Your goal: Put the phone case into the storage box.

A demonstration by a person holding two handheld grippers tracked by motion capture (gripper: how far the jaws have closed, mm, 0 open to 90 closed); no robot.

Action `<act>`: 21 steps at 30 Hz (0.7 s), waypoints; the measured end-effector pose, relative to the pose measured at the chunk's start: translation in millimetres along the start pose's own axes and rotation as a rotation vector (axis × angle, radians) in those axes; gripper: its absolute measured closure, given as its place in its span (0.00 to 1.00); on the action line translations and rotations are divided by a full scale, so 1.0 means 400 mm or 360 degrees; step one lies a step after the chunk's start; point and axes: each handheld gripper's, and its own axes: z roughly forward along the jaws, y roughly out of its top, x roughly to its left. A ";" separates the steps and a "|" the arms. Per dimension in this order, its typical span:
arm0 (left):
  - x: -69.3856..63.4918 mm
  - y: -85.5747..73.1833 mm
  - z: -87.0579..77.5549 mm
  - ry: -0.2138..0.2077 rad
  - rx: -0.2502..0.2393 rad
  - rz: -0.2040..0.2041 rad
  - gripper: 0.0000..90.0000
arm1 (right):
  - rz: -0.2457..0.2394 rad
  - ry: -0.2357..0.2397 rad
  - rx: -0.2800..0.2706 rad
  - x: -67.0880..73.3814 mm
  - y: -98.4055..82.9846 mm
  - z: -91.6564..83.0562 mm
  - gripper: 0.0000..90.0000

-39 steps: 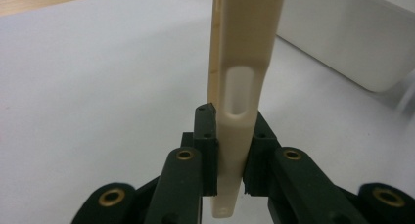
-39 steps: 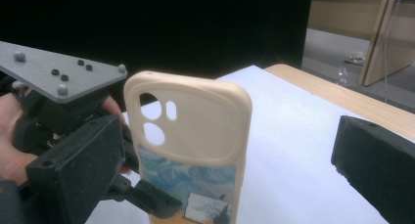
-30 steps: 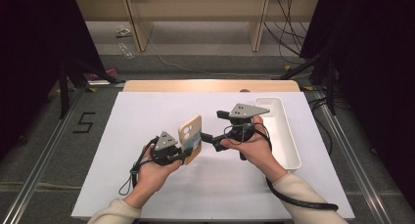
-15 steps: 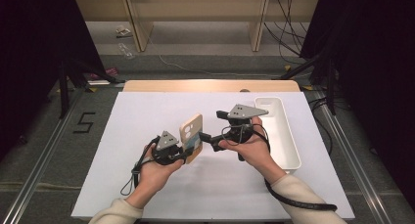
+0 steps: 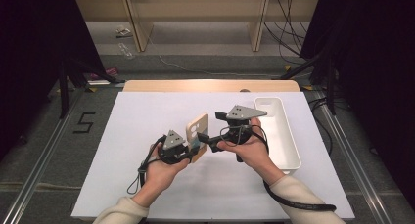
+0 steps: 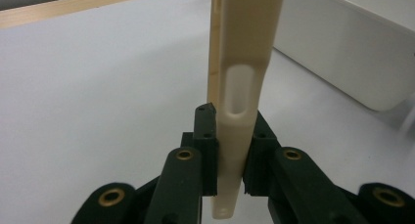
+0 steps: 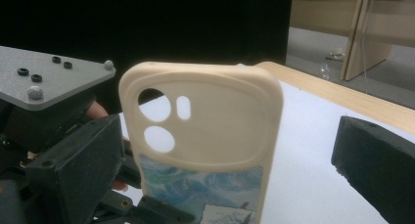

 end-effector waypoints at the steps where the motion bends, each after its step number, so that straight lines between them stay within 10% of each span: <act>1: -0.001 0.000 0.001 0.0000 -0.0001 0.0000 0.88 | 0.0002 -0.0001 -0.0003 0.001 0.000 0.001 0.00; 21: -0.029 0.009 0.023 -0.0033 0.0004 0.0029 0.88 | 0.0012 -0.0012 0.0010 0.009 -0.006 0.009 0.00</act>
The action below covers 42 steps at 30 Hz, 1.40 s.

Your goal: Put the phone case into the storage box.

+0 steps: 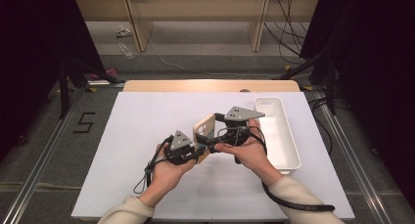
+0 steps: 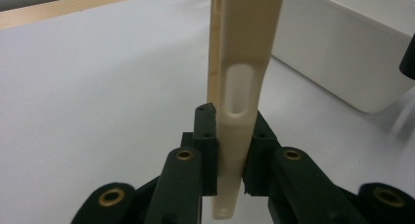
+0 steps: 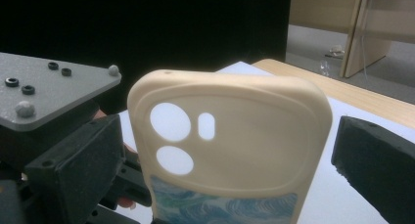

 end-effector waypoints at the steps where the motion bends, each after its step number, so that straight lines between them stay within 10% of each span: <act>1: -0.001 0.000 0.001 -0.0002 -0.0001 0.0000 0.88 | 0.0000 0.0000 0.0000 0.000 0.000 0.000 0.00; 42: -0.018 0.003 0.010 -0.0011 -0.0021 0.0009 0.88 | 0.0022 -0.0026 -0.0005 0.005 -0.005 0.005 0.00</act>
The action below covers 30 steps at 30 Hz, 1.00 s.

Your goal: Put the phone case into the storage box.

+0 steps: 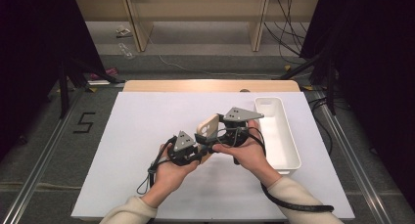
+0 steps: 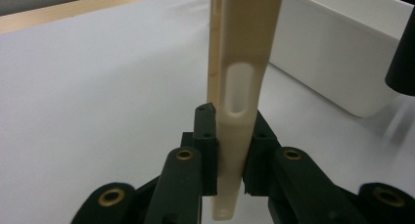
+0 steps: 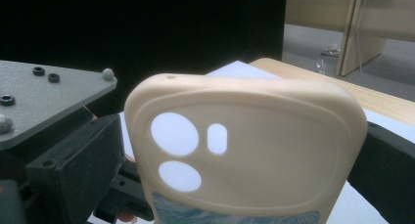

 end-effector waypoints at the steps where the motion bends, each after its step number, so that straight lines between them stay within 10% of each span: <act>1: 0.000 0.000 0.000 0.0000 0.0000 0.0000 0.88 | 0.0000 0.0000 0.0000 0.000 0.000 0.000 0.00; 30: -0.004 -0.001 0.002 -0.0005 -0.0005 0.0003 0.88 | 0.0020 -0.0029 -0.0012 0.000 -0.007 0.001 0.11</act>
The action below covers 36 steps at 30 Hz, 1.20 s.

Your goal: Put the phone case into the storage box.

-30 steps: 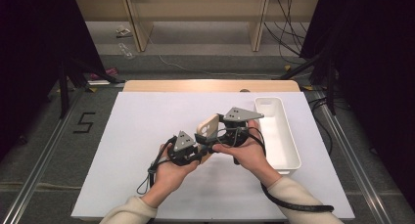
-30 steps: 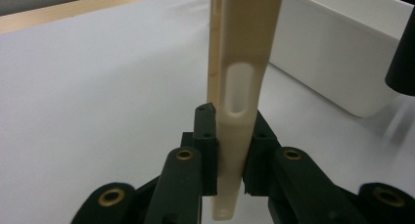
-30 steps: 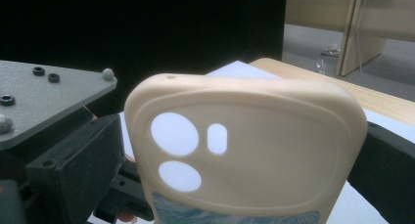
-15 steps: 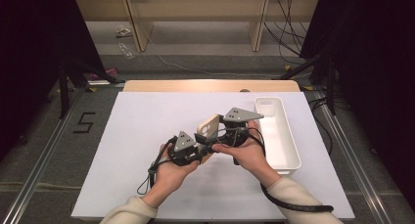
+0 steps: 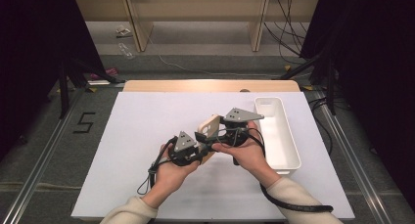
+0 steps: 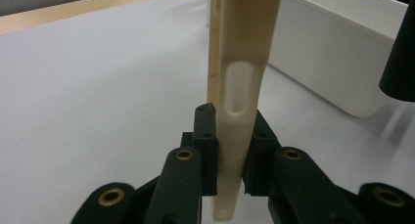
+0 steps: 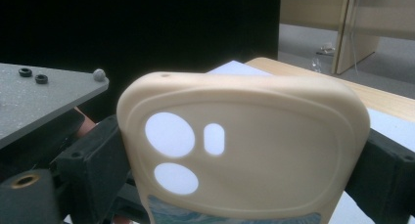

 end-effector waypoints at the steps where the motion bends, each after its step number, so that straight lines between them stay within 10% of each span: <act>1: 0.000 0.000 0.000 -0.0002 -0.0001 0.0000 0.88 | -0.0003 -0.0001 -0.0002 0.000 0.000 0.000 0.11; 25: 0.001 0.001 -0.003 -0.0023 -0.0005 0.0040 0.86 | -0.0015 -0.0013 -0.0017 0.002 0.001 -0.003 0.14; 33: 0.002 0.001 -0.008 -0.0042 0.0007 0.0106 0.67 | -0.0007 -0.0031 -0.0039 -0.004 0.005 -0.009 0.14; 36: 0.004 0.001 -0.019 -0.0011 0.0037 0.0180 0.44 | -0.0004 -0.0044 -0.0049 -0.008 0.006 -0.013 0.14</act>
